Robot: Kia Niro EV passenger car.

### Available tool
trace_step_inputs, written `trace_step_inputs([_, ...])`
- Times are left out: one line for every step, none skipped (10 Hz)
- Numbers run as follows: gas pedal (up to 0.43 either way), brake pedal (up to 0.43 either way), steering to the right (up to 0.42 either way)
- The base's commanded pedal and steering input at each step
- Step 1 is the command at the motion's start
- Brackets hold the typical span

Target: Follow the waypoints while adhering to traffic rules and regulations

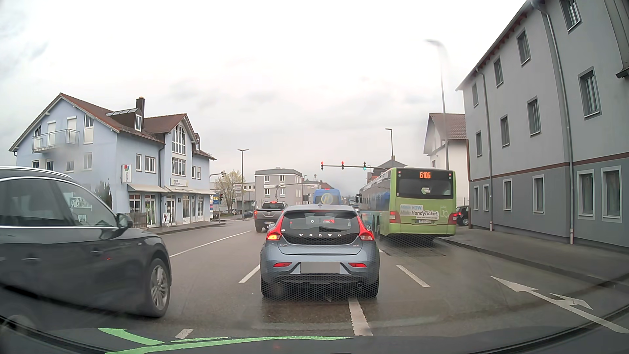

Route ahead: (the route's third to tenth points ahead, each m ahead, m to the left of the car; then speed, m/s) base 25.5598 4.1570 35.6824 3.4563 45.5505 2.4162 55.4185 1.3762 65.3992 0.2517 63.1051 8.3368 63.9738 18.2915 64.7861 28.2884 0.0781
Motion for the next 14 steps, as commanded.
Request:
trace_step_inputs([0.000, 0.165, 0.004])
trace_step_inputs([0.000, 0.165, 0.004])
trace_step_inputs([0.000, 0.165, 0.004])
trace_step_inputs([0.000, 0.165, 0.004])
trace_step_inputs([0.000, 0.165, 0.004])
trace_step_inputs([0.000, 0.165, 0.004])
trace_step_inputs([0.000, 0.165, 0.004])
trace_step_inputs([0.000, 0.171, 0.004])
trace_step_inputs([0.000, 0.183, 0.004])
trace_step_inputs([0.000, 0.189, 0.004])
trace_step_inputs([0.000, 0.195, 0.004])
trace_step_inputs([0.000, 0.195, 0.004])
trace_step_inputs([0.000, 0.207, 0.004])
trace_step_inputs([0.000, 0.207, 0.004])
